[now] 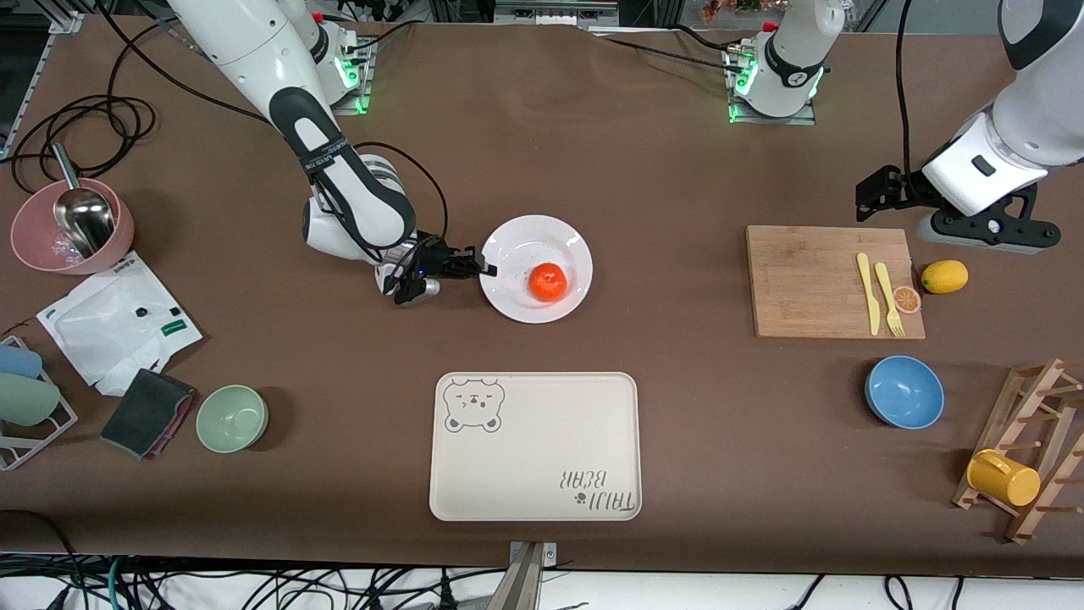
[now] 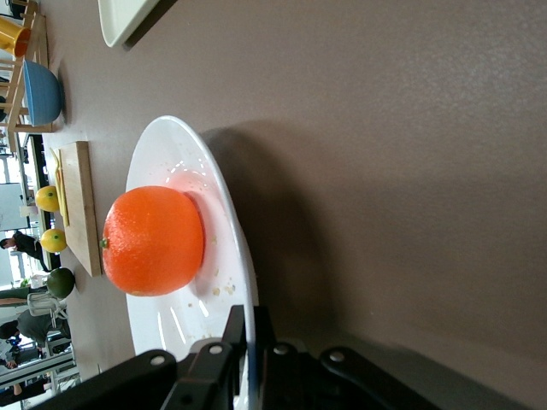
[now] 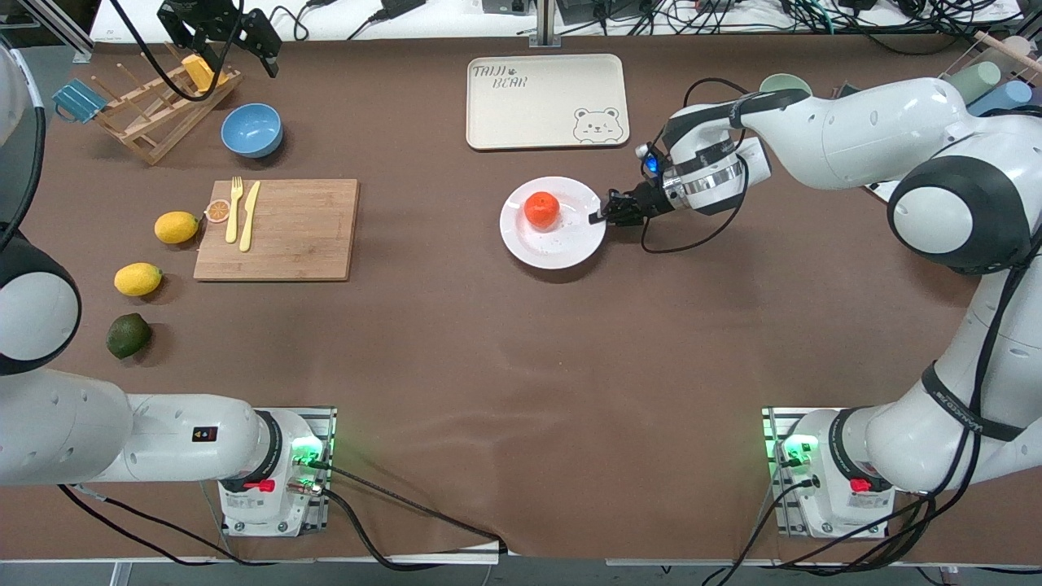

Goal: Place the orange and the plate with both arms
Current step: 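Grasp the rim of the white plate with the right gripper, then move the plate with the right gripper onto the bear placemat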

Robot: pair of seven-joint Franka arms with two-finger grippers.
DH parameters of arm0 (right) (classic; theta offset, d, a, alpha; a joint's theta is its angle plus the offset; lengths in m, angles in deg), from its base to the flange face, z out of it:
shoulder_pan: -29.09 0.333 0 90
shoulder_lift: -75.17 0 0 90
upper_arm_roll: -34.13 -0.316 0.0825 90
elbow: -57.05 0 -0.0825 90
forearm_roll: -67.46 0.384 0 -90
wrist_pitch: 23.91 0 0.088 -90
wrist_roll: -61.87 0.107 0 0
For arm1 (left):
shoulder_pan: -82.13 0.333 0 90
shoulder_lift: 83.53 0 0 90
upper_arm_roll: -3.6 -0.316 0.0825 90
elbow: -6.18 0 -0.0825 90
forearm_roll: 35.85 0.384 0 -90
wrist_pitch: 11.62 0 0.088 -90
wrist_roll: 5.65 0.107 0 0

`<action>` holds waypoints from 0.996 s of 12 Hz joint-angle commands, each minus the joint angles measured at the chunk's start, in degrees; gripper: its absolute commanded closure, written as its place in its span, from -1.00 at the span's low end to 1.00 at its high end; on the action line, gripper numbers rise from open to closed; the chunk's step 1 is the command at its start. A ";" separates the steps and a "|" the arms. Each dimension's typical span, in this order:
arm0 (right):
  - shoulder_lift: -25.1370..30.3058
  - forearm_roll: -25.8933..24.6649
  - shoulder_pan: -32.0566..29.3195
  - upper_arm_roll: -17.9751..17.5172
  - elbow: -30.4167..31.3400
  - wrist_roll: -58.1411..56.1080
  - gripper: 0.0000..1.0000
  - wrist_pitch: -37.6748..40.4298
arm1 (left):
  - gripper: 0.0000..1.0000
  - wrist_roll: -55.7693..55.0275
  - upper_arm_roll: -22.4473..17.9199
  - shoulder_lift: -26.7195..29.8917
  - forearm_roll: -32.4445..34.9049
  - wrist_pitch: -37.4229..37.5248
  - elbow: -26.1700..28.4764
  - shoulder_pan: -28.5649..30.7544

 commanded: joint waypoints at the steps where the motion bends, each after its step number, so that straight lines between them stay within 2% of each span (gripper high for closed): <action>1: -2.07 1.53 0.02 -0.30 -1.93 -1.64 1.00 -0.84 | -0.99 1.28 -0.54 0.31 -1.51 -0.68 0.33 -0.28; 3: -2.95 1.62 -0.16 -0.30 -4.21 -1.29 1.00 -0.75 | -0.99 1.37 -0.55 0.31 -1.51 -0.33 0.42 -0.01; 7: -4.17 0.83 -1.04 -0.21 -14.57 6.42 1.00 -0.40 | -0.99 1.37 -0.55 0.31 -1.51 -0.06 0.42 -0.01; 10: -12.23 0.22 -1.13 -0.03 -27.30 7.41 1.00 -0.22 | -0.99 1.37 -0.63 0.31 -1.51 -0.06 0.42 -0.01; 12: -18.04 -3.46 -0.51 1.45 -37.14 13.26 1.00 -0.05 | -0.99 1.28 -0.55 0.31 -1.51 -0.06 0.42 -0.01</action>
